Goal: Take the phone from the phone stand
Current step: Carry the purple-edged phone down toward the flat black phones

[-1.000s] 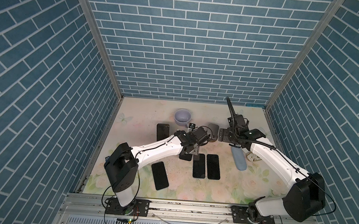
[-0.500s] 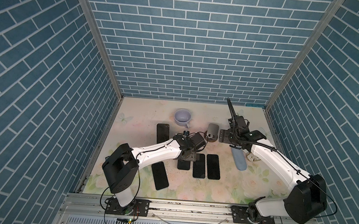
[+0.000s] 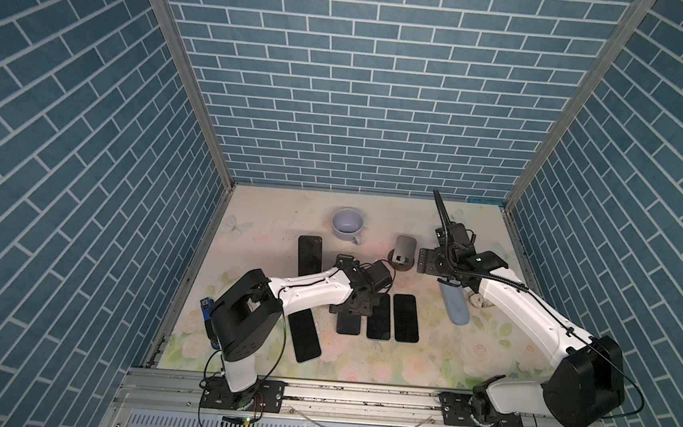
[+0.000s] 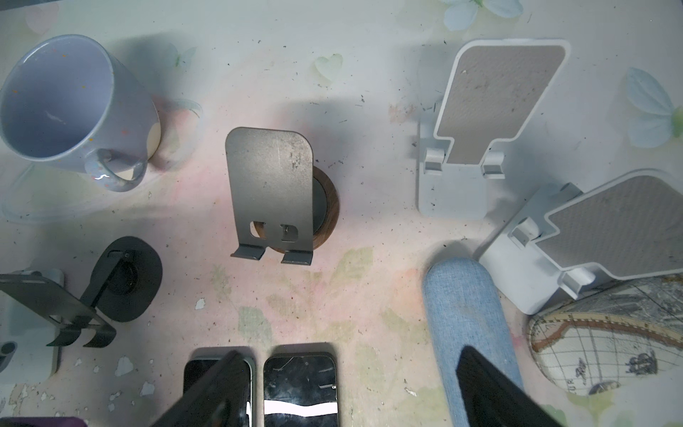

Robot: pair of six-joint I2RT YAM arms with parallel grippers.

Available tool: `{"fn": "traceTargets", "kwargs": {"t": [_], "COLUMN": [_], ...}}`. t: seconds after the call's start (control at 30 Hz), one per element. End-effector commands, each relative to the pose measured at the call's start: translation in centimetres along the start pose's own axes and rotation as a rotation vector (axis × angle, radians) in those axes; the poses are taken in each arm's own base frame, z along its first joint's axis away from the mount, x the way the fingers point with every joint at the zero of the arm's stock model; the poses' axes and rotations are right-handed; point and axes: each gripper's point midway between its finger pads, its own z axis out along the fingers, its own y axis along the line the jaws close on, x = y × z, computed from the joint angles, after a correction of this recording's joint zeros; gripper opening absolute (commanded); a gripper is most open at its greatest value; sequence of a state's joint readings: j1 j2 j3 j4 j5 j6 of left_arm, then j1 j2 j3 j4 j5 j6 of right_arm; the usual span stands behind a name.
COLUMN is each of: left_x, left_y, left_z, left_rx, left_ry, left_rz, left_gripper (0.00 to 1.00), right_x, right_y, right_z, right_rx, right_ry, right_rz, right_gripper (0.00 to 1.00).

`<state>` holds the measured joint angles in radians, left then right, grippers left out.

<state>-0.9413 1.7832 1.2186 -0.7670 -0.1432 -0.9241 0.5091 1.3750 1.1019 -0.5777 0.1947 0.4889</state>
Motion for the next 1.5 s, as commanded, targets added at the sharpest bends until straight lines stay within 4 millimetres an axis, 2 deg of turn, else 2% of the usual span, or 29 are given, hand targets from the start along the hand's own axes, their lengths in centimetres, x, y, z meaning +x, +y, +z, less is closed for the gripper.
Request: {"fn": "traceTargets", "kwargs": {"t": [0.0,0.93,1.47], "left_x": [0.4,1.7,2.2], "left_y": [-0.1,-1.2,-0.7], "left_z": [0.5,4.3,4.9], "left_rx": [-0.017,-0.033,-0.060], "left_ry": [0.020,0.117,0.139], "left_rz": [0.015,0.041,0.041], "left_gripper": [0.61,0.64,0.71], "right_x": [0.3,0.1,0.4], "right_y": [-0.6,-0.9,-1.4], "right_z": [-0.2,0.2,0.5], "right_rx": [0.008,0.011,0.019], "right_ry": [-0.011,-0.009,-0.004], "right_rz": [-0.003,-0.019,-0.015], "right_gripper": [0.91,0.91,0.91]}}
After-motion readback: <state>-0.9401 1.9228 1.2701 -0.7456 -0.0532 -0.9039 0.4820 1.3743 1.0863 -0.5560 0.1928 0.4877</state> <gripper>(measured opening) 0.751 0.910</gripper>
